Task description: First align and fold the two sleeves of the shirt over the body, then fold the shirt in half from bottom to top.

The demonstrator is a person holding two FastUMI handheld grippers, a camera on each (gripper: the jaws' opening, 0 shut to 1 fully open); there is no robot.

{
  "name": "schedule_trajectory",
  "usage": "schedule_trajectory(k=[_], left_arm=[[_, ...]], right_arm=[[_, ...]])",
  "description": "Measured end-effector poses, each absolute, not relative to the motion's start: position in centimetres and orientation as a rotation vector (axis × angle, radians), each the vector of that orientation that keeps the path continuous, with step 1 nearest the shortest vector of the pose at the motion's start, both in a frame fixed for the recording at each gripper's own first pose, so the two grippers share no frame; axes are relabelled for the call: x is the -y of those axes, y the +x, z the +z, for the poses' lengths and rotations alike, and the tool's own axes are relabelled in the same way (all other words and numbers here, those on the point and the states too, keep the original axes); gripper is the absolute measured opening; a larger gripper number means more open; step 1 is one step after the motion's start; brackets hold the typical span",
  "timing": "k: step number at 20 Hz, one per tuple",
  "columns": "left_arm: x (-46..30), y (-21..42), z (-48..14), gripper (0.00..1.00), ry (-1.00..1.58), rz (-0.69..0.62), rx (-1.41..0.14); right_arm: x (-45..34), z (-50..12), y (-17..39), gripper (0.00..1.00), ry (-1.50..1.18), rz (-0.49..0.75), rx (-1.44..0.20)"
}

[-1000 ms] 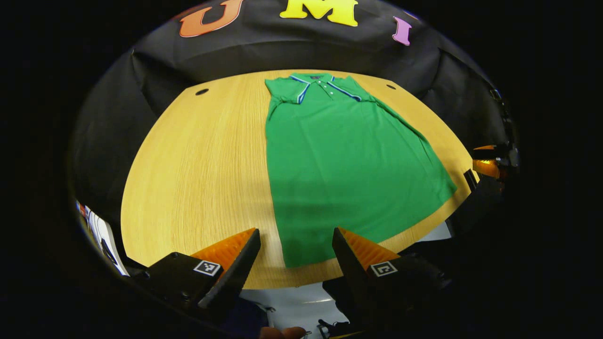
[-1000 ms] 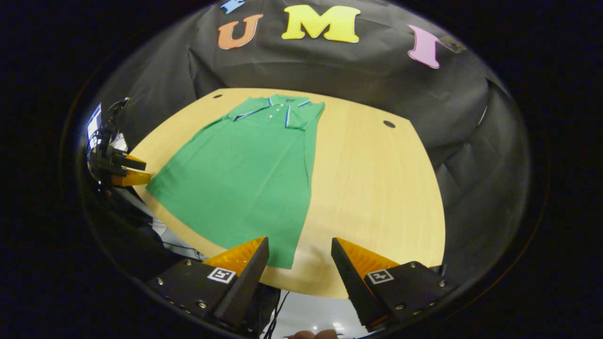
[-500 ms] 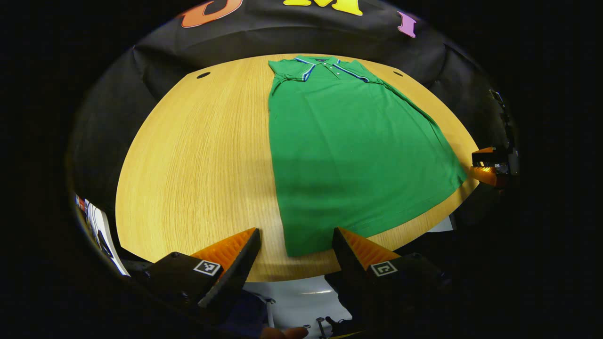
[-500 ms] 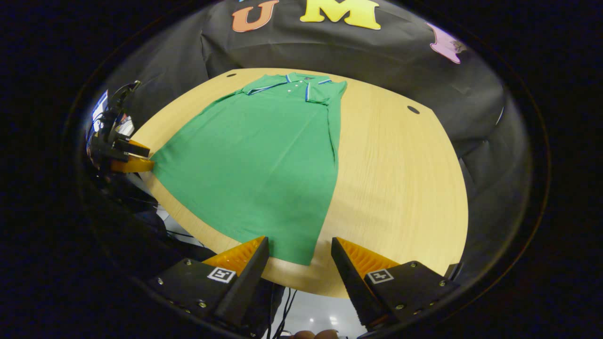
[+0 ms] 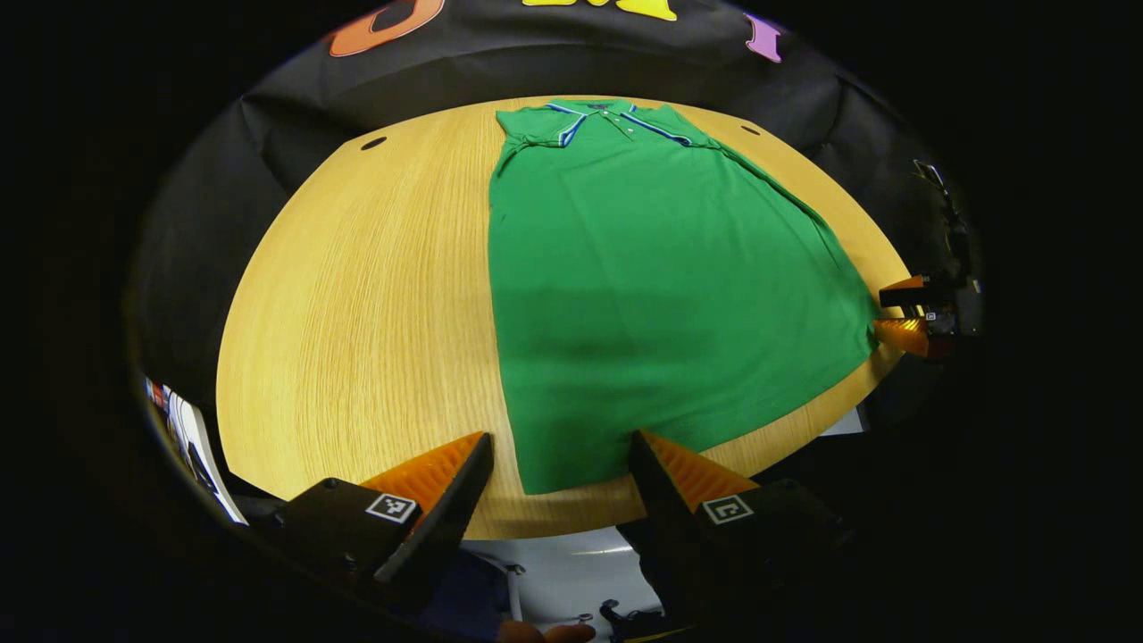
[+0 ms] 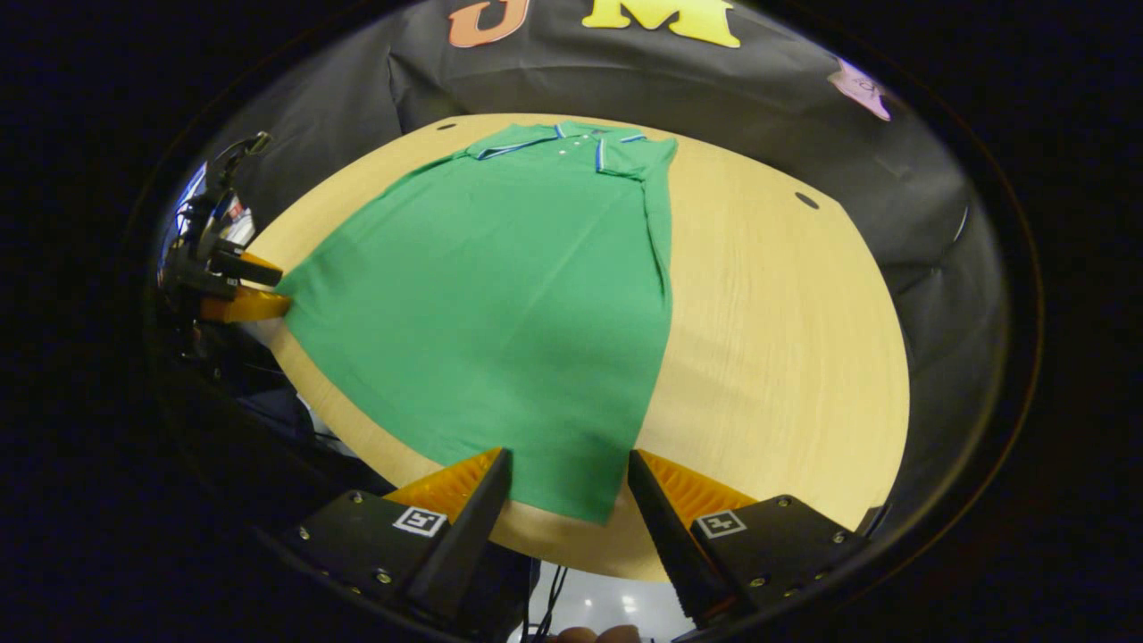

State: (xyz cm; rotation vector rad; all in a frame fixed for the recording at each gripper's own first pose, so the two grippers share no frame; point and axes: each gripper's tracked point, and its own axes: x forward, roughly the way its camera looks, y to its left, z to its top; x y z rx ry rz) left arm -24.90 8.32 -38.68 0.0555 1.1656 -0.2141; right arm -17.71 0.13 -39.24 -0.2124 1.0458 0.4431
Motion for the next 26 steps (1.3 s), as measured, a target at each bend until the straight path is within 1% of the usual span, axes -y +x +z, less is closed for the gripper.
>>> schedule_trajectory(k=[2,3,5,6,7,8,9,10,11,12,13,15,16,19,26], left_arm=[[-8.3,-25.1,-38.6,1.0,0.058,-0.212,-1.167],[-8.2,-25.1,-38.6,1.0,0.06,-0.214,-1.167],[-8.2,-25.1,-38.6,0.99,0.063,-0.218,-1.171],[-8.0,-25.1,-38.6,0.99,0.065,-0.225,-1.174],[-7.6,-25.1,-38.6,0.95,0.071,-0.237,-1.176],[-7.2,-25.0,-38.7,0.99,0.077,-0.251,-1.178],[-6.7,-24.7,-38.9,0.88,0.08,-0.262,-1.17],[-6.1,-24.3,-38.9,0.7,0.075,-0.273,-1.16],[-5.7,-24.0,-39.0,0.52,0.067,-0.273,-1.154],[-5.5,-23.9,-39.0,0.34,0.059,-0.276,-1.154],[-5.3,-23.7,-38.9,0.16,0.037,-0.275,-1.15],[-4.5,-23.9,-38.8,0.06,-0.083,-0.293,-1.159],[-4.2,-24.1,-38.3,0.05,-0.133,-0.292,-1.157],[-4.1,-23.5,-36.9,0.04,-0.181,-0.293,-1.137],[-3.8,-20.3,-33.5,0.04,-0.123,-0.352,-1.065]], right_arm=[[-0.2,-39.5,-17.8,0.86,-0.219,0.448,-1.054],[-0.2,-39.5,-17.8,0.88,-0.21,0.449,-1.057],[0.0,-39.5,-17.9,0.87,-0.182,0.439,-1.064],[0.1,-39.5,-17.9,0.89,-0.186,0.437,-1.068],[-0.1,-39.4,-17.9,0.81,-0.185,0.443,-1.07],[-0.3,-39.4,-17.9,0.66,-0.186,0.445,-1.076],[-0.5,-39.3,-18.2,0.51,-0.186,0.455,-1.078],[-1.0,-39.3,-18.3,0.37,-0.195,0.467,-1.075],[-1.0,-39.1,-18.4,0.14,-0.218,0.469,-1.069],[-1.1,-39.0,-18.5,0.06,-0.236,0.475,-1.07],[-1.3,-38.9,-18.7,0.05,-0.229,0.49,-1.078],[-1.2,-38.3,-18.6,0.04,-0.17,0.486,-1.096],[-1.1,-38.2,-18.5,0.01,-0.136,0.475,-1.106],[-0.6,-37.3,-17.6,0.01,-0.064,0.452,-1.107],[-0.8,-33.8,-15.1,0.01,0.047,0.441,-1.058]])
